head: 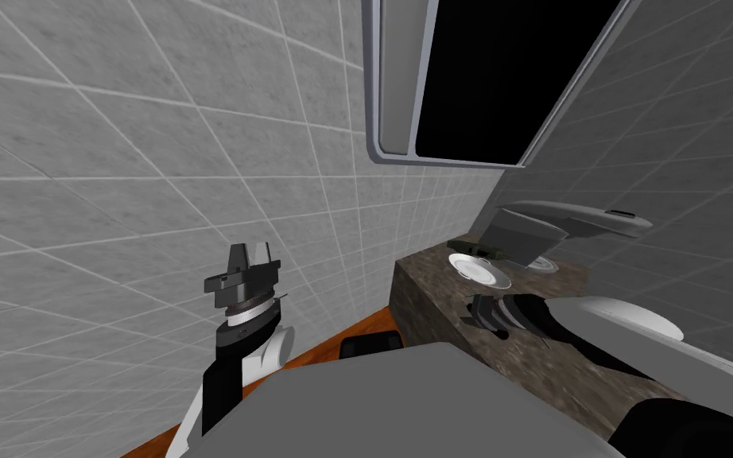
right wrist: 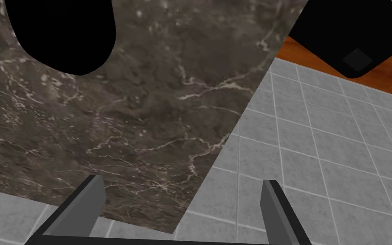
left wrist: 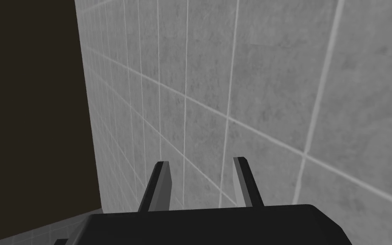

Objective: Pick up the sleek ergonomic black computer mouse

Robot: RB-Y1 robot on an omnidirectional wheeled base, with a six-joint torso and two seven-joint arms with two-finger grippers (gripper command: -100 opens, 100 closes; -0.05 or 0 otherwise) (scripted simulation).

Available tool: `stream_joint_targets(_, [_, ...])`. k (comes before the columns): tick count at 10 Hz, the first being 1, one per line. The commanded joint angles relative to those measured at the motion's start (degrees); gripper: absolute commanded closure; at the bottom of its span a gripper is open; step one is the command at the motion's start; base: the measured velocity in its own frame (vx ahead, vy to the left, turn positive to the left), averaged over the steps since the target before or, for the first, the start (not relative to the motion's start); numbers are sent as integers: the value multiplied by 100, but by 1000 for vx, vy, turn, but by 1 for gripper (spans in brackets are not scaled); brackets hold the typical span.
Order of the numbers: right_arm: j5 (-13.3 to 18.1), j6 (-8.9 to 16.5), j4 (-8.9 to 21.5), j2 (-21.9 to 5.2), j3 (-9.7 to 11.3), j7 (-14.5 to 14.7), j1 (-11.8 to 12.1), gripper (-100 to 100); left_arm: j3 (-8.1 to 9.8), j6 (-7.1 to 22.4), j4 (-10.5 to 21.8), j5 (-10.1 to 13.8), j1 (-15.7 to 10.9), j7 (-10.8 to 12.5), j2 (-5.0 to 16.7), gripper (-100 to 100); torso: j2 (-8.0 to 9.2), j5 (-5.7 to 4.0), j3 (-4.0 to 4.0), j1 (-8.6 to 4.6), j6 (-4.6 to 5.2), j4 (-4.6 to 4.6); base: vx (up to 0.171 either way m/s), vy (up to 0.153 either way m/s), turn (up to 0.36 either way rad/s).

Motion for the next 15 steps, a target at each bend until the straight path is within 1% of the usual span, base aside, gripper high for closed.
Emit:
stream_joint_targets(1, [286, -67, 21, -26, -36, -203, 129, -100, 0, 0, 0, 0, 0, 0, 0, 0, 0, 0, 0, 0, 0, 0, 43, -66, 168])
stream_joint_targets(3, [684, -171, 137, -15, -29, -399, 356, -100, 0, 0, 0, 0, 0, 0, 0, 0, -5, 0, -3, -6, -1, -1, 53, -96, 226])
stream_joint_targets(4, [880, -221, 196, 12, 16, -473, 468, -100, 0, 0, 0, 0, 0, 0, 0, 0, -5, -3, -3, -13, -2, -2, 55, -112, 158])
stream_joint_targets(5, [1012, -268, 254, 51, 92, -530, 577, -100, 0, 0, 0, 0, 0, 0, 0, 0, -7, -4, -4, -17, 1, -2, 33, -99, 112])
stream_joint_targets(7, [1167, -358, 366, 150, 346, -583, 781, -100, 0, 0, 0, 0, 0, 0, 0, 0, 2, -3, 1, -12, 2, 1, 28, -93, 130])
stream_joint_targets(8, [1167, -358, 366, 150, 346, -583, 781, -100, 0, 0, 0, 0, 0, 0, 0, 0, 3, -3, 1, -7, 2, 1, 21, -48, 27])
stream_joint_targets(9, [1128, -379, 373, 106, 314, -587, 725, -100, 0, 0, 0, 0, 0, 0, 0, 0, 4, 0, 2, 7, 3, 1, 8, -15, 0])
stream_joint_targets(10, [1143, -375, 376, 109, 335, -601, 722, 0, 0, 0, 0, 0, 0, 0, 0, 0, 8, 4, 4, 20, 3, 2, 0, 0, 0])
stream_joint_targets(11, [1167, -285, 539, 177, 438, -486, 669, -100, 0, 0, 0, 0, 0, 0, -1, 0, 10, 6, 6, 27, 3, 3, 1, 12, 67])
stream_joint_targets(13, [1200, -164, 756, 270, 578, -335, 598, -100, -1, 0, 0, 0, 0, 0, -1, 0, 11, 8, 6, 38, 3, 3, 7, 28, 56])
stream_joint_targets(14, [1226, -73, 919, 339, 683, -222, 546, -100, -1, 0, 0, 0, 0, 0, -1, 0, 9, 9, 5, 41, 2, 2, 10, 36, 83])
stream_joint_targets(15, [1236, -126, 837, 301, 662, -309, 545, -100, -1, 0, 0, 0, 0, 0, -1, 0, 9, 10, 5, 43, 2, 2, 5, 15, 14])
